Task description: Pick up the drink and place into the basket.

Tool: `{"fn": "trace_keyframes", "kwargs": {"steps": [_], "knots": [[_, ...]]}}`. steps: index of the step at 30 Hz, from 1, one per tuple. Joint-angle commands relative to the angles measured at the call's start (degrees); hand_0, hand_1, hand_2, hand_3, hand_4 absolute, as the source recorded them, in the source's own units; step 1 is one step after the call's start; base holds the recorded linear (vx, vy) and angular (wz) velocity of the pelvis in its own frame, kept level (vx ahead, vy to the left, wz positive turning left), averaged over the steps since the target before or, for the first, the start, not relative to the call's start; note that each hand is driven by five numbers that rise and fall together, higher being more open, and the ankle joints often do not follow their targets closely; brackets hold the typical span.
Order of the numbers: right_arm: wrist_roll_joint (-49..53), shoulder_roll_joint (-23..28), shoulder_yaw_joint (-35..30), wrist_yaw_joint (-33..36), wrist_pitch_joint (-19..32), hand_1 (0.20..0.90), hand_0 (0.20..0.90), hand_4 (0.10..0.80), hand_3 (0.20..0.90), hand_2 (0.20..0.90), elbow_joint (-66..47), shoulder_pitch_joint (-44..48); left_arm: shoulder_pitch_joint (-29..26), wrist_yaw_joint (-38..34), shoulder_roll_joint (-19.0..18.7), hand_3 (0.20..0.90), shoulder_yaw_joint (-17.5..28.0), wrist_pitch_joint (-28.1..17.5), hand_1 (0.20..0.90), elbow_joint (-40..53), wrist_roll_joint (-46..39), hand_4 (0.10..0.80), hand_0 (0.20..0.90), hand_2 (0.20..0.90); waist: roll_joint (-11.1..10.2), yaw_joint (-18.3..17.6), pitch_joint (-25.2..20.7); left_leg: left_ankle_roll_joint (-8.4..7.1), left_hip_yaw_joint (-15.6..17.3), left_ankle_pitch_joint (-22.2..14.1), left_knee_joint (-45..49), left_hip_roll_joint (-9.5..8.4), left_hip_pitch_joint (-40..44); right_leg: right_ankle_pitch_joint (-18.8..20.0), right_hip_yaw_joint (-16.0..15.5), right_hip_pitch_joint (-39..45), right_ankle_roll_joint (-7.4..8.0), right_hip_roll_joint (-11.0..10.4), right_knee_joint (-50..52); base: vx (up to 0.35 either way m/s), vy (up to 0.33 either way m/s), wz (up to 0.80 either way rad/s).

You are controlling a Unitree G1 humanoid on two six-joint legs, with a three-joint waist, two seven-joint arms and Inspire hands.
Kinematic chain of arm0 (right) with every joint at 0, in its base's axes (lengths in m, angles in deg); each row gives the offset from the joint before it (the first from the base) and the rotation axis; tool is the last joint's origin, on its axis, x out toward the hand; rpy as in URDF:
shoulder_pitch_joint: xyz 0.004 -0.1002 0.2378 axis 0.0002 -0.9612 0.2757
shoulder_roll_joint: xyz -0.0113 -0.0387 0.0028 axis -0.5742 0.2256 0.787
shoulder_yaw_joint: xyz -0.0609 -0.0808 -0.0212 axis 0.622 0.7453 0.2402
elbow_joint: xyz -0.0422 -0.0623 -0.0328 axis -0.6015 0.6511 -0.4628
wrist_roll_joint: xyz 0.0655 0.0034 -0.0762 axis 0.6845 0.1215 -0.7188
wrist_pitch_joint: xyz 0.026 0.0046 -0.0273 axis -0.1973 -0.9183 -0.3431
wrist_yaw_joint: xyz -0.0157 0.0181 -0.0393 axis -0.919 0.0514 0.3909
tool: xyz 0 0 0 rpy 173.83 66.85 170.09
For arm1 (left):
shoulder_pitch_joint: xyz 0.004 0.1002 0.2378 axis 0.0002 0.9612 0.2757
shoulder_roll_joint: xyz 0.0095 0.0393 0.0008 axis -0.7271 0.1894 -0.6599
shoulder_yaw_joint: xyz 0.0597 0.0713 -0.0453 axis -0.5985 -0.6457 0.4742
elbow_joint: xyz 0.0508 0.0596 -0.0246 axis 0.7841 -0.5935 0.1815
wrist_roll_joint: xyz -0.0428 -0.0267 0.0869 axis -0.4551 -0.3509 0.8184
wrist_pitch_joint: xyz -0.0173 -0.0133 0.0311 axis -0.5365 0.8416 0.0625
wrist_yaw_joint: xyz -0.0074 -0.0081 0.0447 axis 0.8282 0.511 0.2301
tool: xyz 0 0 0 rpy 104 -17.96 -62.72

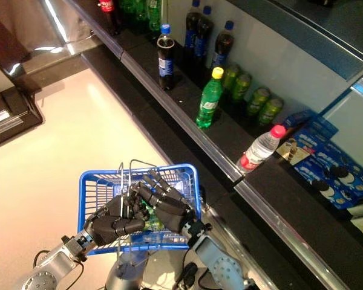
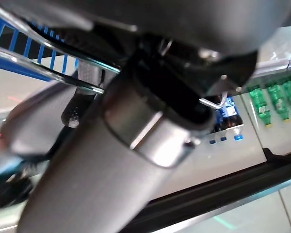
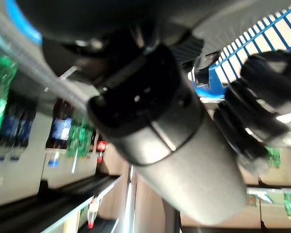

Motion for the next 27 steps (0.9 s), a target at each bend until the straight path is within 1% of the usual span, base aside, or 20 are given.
{"fn": "trace_keyframes", "kwargs": {"steps": [1,3,4,5,7,10,11,13,14,16,18,19,21,23,27], "knots": [[-1.6,-0.7,-0.2,-8.1,0.3,0.900,0.900,0.800,0.900,0.900,-5.3,-0.7,-1.1,6.6,5.5,0.200,1.7,-15.3,0.300,12.9,-7.6,0.100,0.300,0.300,0.6,-1.8,-10.2,1.44,2.6,-2.0,5.2,1.56,1.2,12.3,4.5,3.7,2.30,0.6,-12.1,-0.008,-0.021,-0.05],[-2.1,-0.1,-1.0,-9.6,-0.5,0.900,0.900,0.800,0.900,0.900,-6.2,-1.9,-0.7,5.6,5.6,0.200,2.4,-17.2,0.300,10.8,-7.5,0.100,0.300,0.300,0.4,-2.7,-10.9,1.46,3.4,-2.0,4.3,1.84,2.0,12.5,5.3,3.8,2.52,0.7,-12.8,-0.011,-0.017,-0.27],[-3.2,0.4,-2.1,-11.6,-1.3,0.900,0.900,0.800,0.900,0.900,-6.3,-2.9,-0.5,4.5,5.8,0.200,3.3,-19.5,0.300,8.2,-6.6,0.100,0.300,0.300,0.2,-3.8,-11.6,1.46,4.4,-1.9,3.3,2.23,2.9,12.7,6.3,3.8,2.70,0.8,-13.6,-0.016,-0.013,-0.35],[-3.7,0.6,-2.4,-12.1,-1.1,0.900,0.900,0.800,0.900,0.900,-6.4,-3.3,-0.3,3.9,5.7,0.200,3.4,-20.1,0.300,7.4,-7.2,0.100,0.300,0.300,0.1,-4.0,-11.9,1.42,4.8,-1.8,2.9,2.39,3.1,12.8,6.7,3.8,2.80,0.9,-13.9,-0.019,-0.014,-0.25],[-5.2,1.2,-4.0,-14.5,-1.5,0.900,0.900,0.800,0.900,0.900,-6.4,-4.5,-0.3,1.8,6.2,0.200,4.7,-22.7,0.300,2.8,-7.4,0.100,0.300,0.300,-0.2,-5.8,-13.2,1.42,6.6,-1.5,0.7,3.05,4.7,13.4,8.4,3.8,3.22,1.1,-15.6,-0.022,-0.019,-0.37],[-6.0,1.6,-5.0,-15.9,-1.3,0.900,0.900,0.800,0.900,0.900,-6.4,-5.2,-0.4,0.3,6.6,0.200,5.4,-23.9,0.300,-0.5,-8.2,0.100,0.300,0.300,-0.5,-7.0,-14.1,1.34,7.9,-1.2,-0.6,3.52,5.5,13.9,9.5,3.8,3.50,1.2,-16.7,-0.027,-0.017,-0.44],[-6.8,1.7,-6.3,-17.0,-0.9,0.900,0.900,0.800,0.900,0.900,-5.5,-5.4,-0.9,-0.5,7.1,0.200,6.1,-25.3,0.300,-4.7,-7.9,0.100,0.300,0.300,-0.7,-8.0,-14.8,1.30,9.0,-1.1,-1.6,3.91,6.1,14.4,10.4,3.7,3.78,1.1,-17.7,-0.053,-0.032,-0.23],[-8.3,1.8,-7.4,-15.5,0.4,0.900,0.900,0.800,0.900,0.900,-4.8,-5.5,-1.3,-2.9,7.7,0.200,6.5,-26.0,0.300,-7.5,-7.3,0.100,0.300,0.300,-0.9,-8.8,-15.5,1.21,9.9,-1.0,-2.5,4.16,6.5,15.0,11.1,3.6,4.07,1.0,-18.8,-0.052,-0.042,-0.39],[-9.6,1.7,-8.4,-15.8,0.5,0.900,0.900,0.800,0.900,0.900,-3.8,-5.6,-1.4,-3.7,8.1,0.200,6.8,-27.7,0.300,-10.3,-6.0,0.100,0.300,0.300,-1.1,-9.5,-16.0,1.18,10.6,-1.0,-3.2,4.34,6.9,15.4,11.6,3.6,4.21,1.0,-19.6,-0.035,-0.032,-0.39],[-11.0,1.6,-9.3,-15.2,1.1,0.900,0.900,0.800,0.900,0.900,-2.7,-6.0,-1.5,-5.2,8.5,0.200,7.1,-28.8,0.300,-12.4,-4.5,0.100,0.300,0.300,-1.2,-10.1,-16.4,1.17,11.3,-0.9,-4.0,4.51,7.3,15.8,12.1,3.5,4.35,1.0,-20.3,-0.040,-0.035,-0.35],[-14.3,1.0,-12.4,-14.7,2.4,0.900,0.900,0.800,0.900,0.900,0.8,-8.0,-0.6,-9.3,10.1,0.200,8.4,-29.4,0.300,-15.4,-2.8,0.100,0.300,0.300,-1.6,-11.4,-17.5,1.14,12.8,-0.9,-5.5,4.76,7.8,16.8,13.1,3.3,4.61,0.9,-22.2,-0.049,-0.042,-0.28],[-14.3,0.9,-12.4,-14.8,2.4,0.900,0.900,0.800,0.900,0.900,0.8,-8.0,-0.6,-9.3,10.1,0.200,8.4,-29.4,0.300,-15.3,-2.8,0.100,0.300,0.300,-1.6,-11.4,-17.5,1.14,12.8,-0.9,-5.5,4.77,7.8,16.8,13.2,3.3,4.62,0.9,-22.2,-0.030,-0.027,-0.22],[-18.4,-0.5,-14.5,-13.3,4.9,0.900,0.900,0.800,0.900,0.900,4.9,-9.7,0.1,-14.5,12.1,0.200,9.5,-30.0,0.300,-19.3,-2.5,0.100,0.300,0.300,-1.9,-12.5,-18.4,1.06,13.8,-1.0,-6.9,4.85,8.3,17.7,14.1,3.3,4.92,0.9,-23.9,-0.033,-0.040,-0.13],[-23.4,-1.0,-15.2,-11.1,8.1,0.900,0.900,0.800,0.900,0.900,9.7,-9.6,-0.6,-18.4,13.1,0.200,10.4,-30.6,0.300,-23.7,-1.1,0.100,0.300,0.300,-1.9,-13.1,-18.8,1.02,14.4,-1.1,-7.9,4.74,8.8,18.3,14.4,3.5,5.24,0.7,-25.1,-0.028,-0.031,-0.19],[-25.9,-2.3,-15.1,-7.9,9.6,0.900,0.900,0.800,0.900,0.900,16.8,-9.2,-2.6,-23.6,14.7,0.200,10.3,-30.5,0.300,-30.3,1.5,0.100,0.300,0.300,-2.0,-13.8,-19.4,0.97,14.9,-1.2,-9.1,4.59,9.1,19.6,14.5,3.5,5.75,0.2,-26.8,-0.019,-0.021,-0.13]]}}
